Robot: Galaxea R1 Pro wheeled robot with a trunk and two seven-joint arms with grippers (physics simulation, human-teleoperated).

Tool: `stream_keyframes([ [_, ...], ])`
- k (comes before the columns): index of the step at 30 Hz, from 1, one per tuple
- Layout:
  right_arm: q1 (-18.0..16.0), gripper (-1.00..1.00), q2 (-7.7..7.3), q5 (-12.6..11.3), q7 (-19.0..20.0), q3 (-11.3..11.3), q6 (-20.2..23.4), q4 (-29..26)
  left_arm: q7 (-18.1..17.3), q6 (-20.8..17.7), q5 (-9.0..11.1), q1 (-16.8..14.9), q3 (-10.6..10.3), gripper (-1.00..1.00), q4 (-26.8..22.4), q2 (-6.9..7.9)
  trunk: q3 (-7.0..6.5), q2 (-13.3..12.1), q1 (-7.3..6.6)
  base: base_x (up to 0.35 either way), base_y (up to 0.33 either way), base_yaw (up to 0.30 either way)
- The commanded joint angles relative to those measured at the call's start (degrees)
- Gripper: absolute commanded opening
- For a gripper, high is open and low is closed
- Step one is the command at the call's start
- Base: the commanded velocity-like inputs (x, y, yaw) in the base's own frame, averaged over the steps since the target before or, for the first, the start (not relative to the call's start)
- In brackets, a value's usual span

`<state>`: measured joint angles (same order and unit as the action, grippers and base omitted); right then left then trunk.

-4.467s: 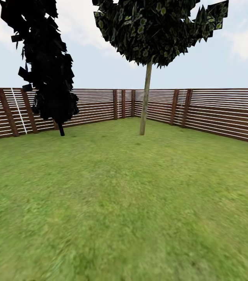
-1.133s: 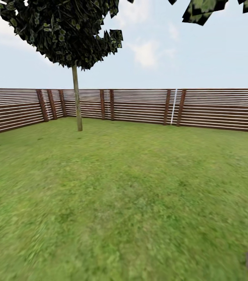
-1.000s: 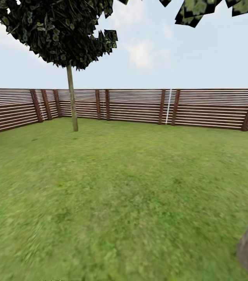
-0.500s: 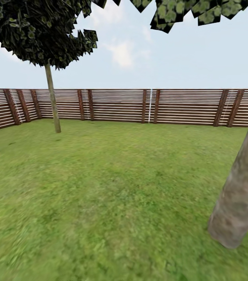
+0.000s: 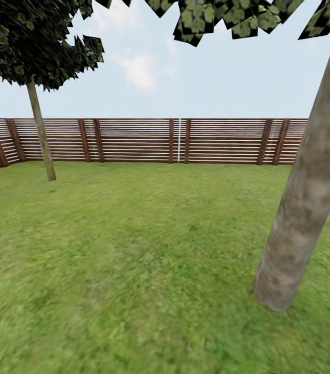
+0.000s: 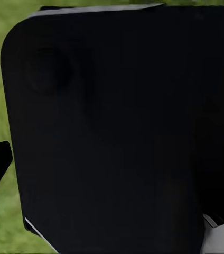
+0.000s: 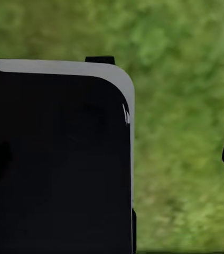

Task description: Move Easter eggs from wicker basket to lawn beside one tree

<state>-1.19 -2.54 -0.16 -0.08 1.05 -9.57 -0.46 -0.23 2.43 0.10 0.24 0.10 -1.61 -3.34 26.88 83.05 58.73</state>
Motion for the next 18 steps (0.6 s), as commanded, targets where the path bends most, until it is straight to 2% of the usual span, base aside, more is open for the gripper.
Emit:
stream_keyframes([
  [1,-0.04,1.0,0.02,-0.02,-0.01,0.1,-0.2,0.08,-0.03,0.59,0.01,0.03,0.01,1.0,-0.07,0.0,0.05,0.03,0.0,-0.001,0.0,-0.262],
  [11,-0.04,1.0,-0.01,-0.02,-0.01,0.1,-0.19,0.03,-0.01,2.59,0.11,0.03,0.07,1.0,-0.06,0.0,0.05,0.03,0.0,0.0,0.0,-0.254],
  [18,-0.04,1.0,0.11,-0.02,-0.01,0.05,-0.19,0.03,-0.01,2.81,0.14,0.03,0.1,1.0,-0.06,0.0,0.05,0.03,0.0,0.0,0.0,-0.07],
])
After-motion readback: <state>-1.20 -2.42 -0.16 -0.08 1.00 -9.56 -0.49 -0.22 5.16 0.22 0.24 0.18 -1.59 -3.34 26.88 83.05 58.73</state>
